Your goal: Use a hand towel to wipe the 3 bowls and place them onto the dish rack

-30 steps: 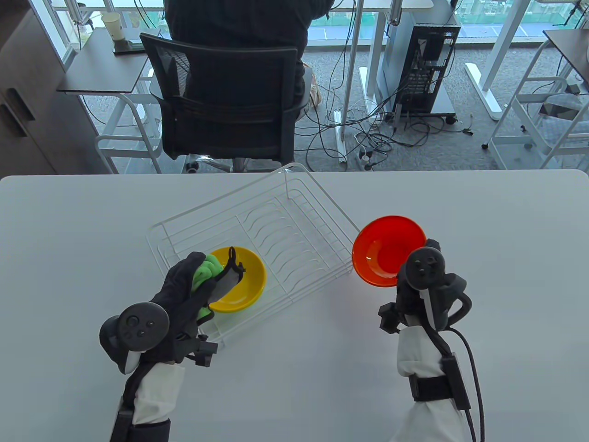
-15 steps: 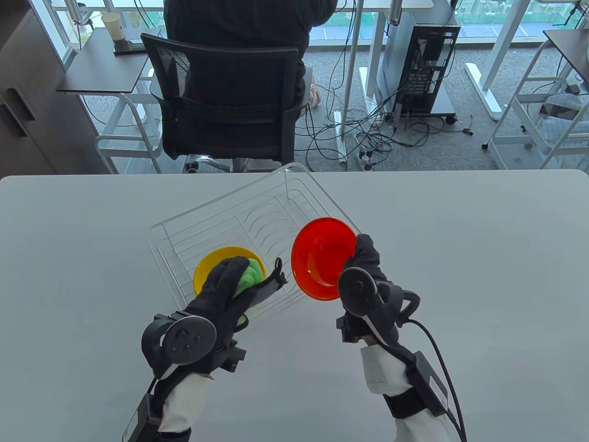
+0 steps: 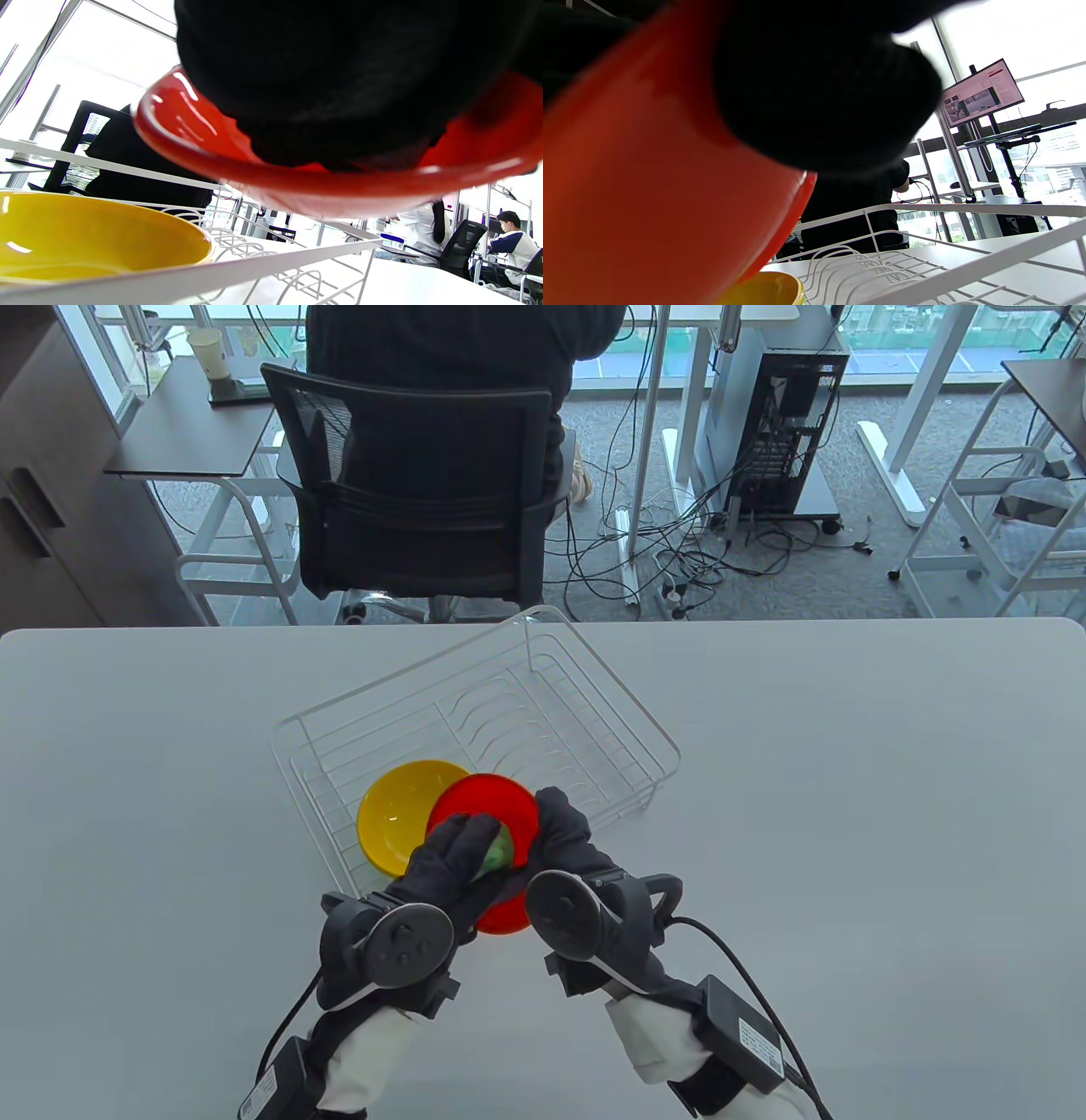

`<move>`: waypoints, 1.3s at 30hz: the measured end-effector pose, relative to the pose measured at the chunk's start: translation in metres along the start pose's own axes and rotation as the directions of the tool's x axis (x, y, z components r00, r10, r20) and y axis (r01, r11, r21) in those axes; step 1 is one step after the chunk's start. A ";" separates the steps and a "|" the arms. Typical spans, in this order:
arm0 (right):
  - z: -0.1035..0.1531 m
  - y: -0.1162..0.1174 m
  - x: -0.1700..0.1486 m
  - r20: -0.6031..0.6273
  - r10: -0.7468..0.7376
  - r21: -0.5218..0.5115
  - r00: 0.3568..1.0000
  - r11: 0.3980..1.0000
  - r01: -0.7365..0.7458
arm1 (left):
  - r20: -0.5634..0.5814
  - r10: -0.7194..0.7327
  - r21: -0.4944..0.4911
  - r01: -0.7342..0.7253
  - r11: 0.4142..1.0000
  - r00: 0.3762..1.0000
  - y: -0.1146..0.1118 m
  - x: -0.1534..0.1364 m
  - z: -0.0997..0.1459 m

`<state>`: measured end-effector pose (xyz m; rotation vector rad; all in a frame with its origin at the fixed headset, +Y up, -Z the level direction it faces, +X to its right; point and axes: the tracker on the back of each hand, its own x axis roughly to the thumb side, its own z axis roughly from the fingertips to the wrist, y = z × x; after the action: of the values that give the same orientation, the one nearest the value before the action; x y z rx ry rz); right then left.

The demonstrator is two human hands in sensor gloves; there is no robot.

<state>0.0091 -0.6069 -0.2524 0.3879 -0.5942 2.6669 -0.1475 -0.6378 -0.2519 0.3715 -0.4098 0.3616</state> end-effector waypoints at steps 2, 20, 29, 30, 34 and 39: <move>0.004 0.001 0.007 0.024 -0.022 0.012 0.999 1.000 0.022 | -0.008 -0.007 0.000 0.007 1.000 1.000 -0.001 -0.002 0.001; 0.011 0.003 0.018 0.075 -0.047 -0.006 0.996 0.999 0.047 | -0.047 -0.232 -0.215 0.217 0.952 0.972 -0.007 0.001 -0.003; 0.012 0.014 0.016 0.063 -0.081 0.040 0.995 0.996 0.078 | -0.095 0.124 -0.171 -0.139 0.976 0.988 -0.004 0.003 -0.002; 0.013 0.014 0.018 0.068 -0.084 0.042 0.994 0.996 0.082 | -0.082 0.081 -0.146 -0.092 0.985 0.993 -0.003 0.002 -0.002; 0.017 0.014 0.024 0.091 -0.094 0.045 0.991 0.995 0.090 | -0.098 -0.019 -0.010 0.019 1.000 0.995 0.002 -0.008 0.000; 0.017 0.012 0.023 0.080 -0.119 0.032 0.990 0.993 0.117 | -0.180 -0.102 -0.005 0.103 0.995 0.978 0.005 -0.032 0.001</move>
<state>-0.0134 -0.6171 -0.2340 0.5257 -0.5423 2.5581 -0.1773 -0.6422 -0.2638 0.3593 -0.2122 0.2923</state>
